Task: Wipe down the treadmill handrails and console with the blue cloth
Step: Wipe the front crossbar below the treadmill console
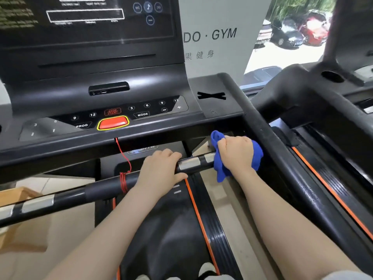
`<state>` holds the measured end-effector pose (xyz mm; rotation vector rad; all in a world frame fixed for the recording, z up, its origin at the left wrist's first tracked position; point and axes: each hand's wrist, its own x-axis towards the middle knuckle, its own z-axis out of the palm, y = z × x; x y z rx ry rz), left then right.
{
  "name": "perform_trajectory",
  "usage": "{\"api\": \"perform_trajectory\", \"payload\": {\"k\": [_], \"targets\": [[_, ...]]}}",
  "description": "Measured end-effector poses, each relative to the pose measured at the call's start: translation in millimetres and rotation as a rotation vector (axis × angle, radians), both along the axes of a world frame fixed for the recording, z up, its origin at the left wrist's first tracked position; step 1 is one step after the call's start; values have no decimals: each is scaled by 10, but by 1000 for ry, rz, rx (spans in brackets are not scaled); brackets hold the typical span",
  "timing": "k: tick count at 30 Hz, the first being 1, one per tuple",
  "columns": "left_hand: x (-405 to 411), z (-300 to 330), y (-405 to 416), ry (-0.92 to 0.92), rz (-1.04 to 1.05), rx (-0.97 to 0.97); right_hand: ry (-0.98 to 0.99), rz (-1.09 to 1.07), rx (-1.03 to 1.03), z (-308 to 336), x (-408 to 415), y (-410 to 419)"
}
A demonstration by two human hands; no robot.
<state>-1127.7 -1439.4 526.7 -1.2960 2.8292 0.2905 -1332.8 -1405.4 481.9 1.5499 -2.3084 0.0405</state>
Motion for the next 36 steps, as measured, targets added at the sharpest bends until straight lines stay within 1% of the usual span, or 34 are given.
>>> {"api": "perform_trajectory", "payload": {"k": [2,3,4,7,9,10,14,17,18,20,21,22,23,24,26,29,30,32,34,36], "targets": [[-157,-65,109,-3,31,-37,61,41,80,-19,121,3],[-234,-89,158,-5,56,-54,69,83,82,-18,200,12],[-304,-112,197,-16,78,-78,42,138,69,-36,289,38],[-433,-152,234,-84,126,-154,-127,266,-75,-147,463,118],[-458,-154,213,-82,155,-149,-189,302,-158,-214,383,132],[-460,-152,209,-67,169,-132,-194,308,-156,-206,310,113],[-447,-152,225,1,214,-83,10,324,-50,-72,1,32],[-440,-156,237,45,241,-56,-3,287,-54,16,-197,48],[-439,-160,233,57,247,-46,17,262,-27,40,-254,52],[-424,-163,226,86,258,-28,47,201,127,142,-312,42],[-409,-170,223,102,260,-21,21,188,239,163,-336,35],[-391,-180,224,119,260,-16,-25,183,290,130,-369,21],[-372,-196,235,137,263,-10,-84,165,290,117,-364,10],[-361,-211,248,160,270,-6,-100,138,290,120,-333,-5],[-354,-232,255,197,273,-2,-87,114,303,136,-210,-44],[-276,-222,215,260,248,87,-133,148,320,142,29,-84],[-211,-200,190,295,243,129,-127,166,317,140,114,-91],[-20,-136,141,342,243,136,-91,232,295,120,290,-98],[233,-76,79,325,266,104,-109,284,263,92,504,-122],[507,-29,-1,269,296,102,-150,337,251,81,801,-169]]}}
